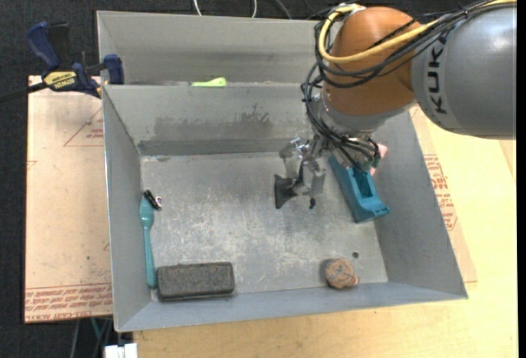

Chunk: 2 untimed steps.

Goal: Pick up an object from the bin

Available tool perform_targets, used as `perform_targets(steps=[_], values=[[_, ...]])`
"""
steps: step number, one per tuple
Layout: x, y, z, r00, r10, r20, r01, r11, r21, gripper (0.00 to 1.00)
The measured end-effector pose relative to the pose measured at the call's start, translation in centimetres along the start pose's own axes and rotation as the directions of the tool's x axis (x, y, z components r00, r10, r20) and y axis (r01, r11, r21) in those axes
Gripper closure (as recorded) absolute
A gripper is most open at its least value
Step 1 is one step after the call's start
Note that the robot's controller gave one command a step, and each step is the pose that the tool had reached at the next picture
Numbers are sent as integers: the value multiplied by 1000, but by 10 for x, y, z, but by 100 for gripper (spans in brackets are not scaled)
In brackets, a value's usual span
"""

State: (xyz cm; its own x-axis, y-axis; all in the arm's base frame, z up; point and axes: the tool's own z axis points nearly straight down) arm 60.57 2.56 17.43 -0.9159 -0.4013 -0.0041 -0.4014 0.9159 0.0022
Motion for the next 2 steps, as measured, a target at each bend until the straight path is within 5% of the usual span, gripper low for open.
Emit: perform_targets(steps=[1,2], values=[[2,-26,17,975,-221,12,221,975,8,100],[3,-24,-16,941,-339,1,339,941,-2,100]])
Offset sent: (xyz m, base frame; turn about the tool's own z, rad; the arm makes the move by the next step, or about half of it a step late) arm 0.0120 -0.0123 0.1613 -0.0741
